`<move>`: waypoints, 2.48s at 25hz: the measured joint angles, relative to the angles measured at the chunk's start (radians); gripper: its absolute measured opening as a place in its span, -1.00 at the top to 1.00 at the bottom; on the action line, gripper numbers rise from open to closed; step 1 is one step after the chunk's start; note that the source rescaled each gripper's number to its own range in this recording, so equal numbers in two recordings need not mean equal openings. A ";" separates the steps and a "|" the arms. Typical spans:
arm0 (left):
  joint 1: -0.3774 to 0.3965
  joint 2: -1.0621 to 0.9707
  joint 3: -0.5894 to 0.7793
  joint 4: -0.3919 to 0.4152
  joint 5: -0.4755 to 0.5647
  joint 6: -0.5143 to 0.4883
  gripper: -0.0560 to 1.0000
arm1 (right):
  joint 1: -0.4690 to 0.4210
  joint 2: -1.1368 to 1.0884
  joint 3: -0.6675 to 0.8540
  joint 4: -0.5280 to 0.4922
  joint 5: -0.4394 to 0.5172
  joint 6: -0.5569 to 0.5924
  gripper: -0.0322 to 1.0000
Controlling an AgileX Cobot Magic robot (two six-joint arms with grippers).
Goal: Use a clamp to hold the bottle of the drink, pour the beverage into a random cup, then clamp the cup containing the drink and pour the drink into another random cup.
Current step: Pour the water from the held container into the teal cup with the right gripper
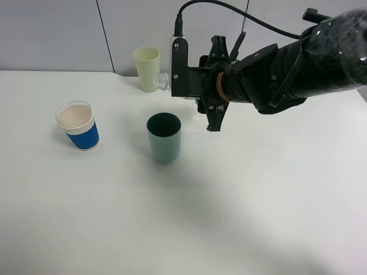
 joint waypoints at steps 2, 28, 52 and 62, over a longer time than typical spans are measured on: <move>0.000 0.000 0.000 0.000 0.000 0.000 -1.00 | 0.000 -0.001 0.000 0.000 -0.001 -0.027 0.94; 0.000 0.000 0.000 0.000 0.000 0.000 -1.00 | 0.000 -0.001 0.000 0.000 0.089 -0.270 0.94; 0.000 0.000 0.000 0.000 0.000 0.000 -1.00 | 0.000 -0.001 0.000 0.000 0.089 -0.449 0.94; 0.000 0.000 0.000 0.000 0.000 0.000 -1.00 | 0.000 -0.001 0.000 0.000 0.089 -0.487 0.94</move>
